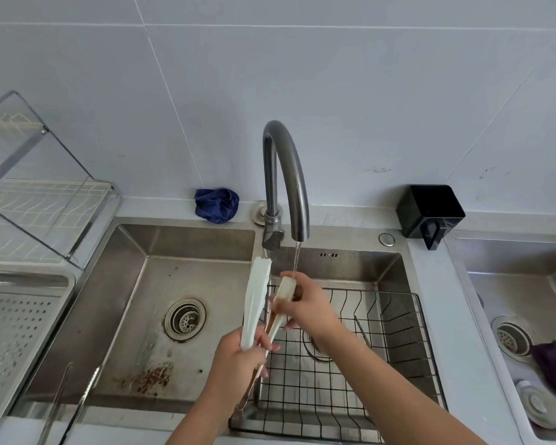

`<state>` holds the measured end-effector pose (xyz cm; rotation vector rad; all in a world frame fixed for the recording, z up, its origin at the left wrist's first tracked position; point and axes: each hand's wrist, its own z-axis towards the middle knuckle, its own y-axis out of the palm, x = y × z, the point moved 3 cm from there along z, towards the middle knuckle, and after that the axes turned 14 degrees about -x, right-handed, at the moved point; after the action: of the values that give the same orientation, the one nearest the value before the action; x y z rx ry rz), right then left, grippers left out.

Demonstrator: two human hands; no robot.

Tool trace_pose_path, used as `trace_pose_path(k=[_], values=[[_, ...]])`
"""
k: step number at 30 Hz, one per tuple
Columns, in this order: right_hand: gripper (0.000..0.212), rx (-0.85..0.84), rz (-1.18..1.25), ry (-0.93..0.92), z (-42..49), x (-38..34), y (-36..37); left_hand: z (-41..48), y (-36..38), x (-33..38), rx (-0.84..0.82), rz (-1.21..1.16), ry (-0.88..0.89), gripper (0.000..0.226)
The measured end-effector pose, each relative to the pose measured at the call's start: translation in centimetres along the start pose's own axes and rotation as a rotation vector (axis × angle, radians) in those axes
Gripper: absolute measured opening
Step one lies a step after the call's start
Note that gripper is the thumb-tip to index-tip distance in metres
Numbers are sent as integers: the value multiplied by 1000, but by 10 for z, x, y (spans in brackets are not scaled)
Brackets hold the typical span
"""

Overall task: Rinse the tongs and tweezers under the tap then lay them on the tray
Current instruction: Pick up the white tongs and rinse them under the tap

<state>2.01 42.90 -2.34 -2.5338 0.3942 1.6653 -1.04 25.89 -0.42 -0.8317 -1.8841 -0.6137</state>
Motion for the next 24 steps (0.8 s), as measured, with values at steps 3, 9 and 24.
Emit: trace_pose_path(k=[3, 9, 24], values=[[50, 20, -13, 26, 3, 2, -1, 4, 1, 2, -9, 34, -9, 18], [16, 75, 3, 61, 11, 5, -11, 6, -4, 3, -17, 50, -37, 16], [42, -45, 18, 88, 14, 8, 6, 5, -9, 20, -5, 452, 8, 12]])
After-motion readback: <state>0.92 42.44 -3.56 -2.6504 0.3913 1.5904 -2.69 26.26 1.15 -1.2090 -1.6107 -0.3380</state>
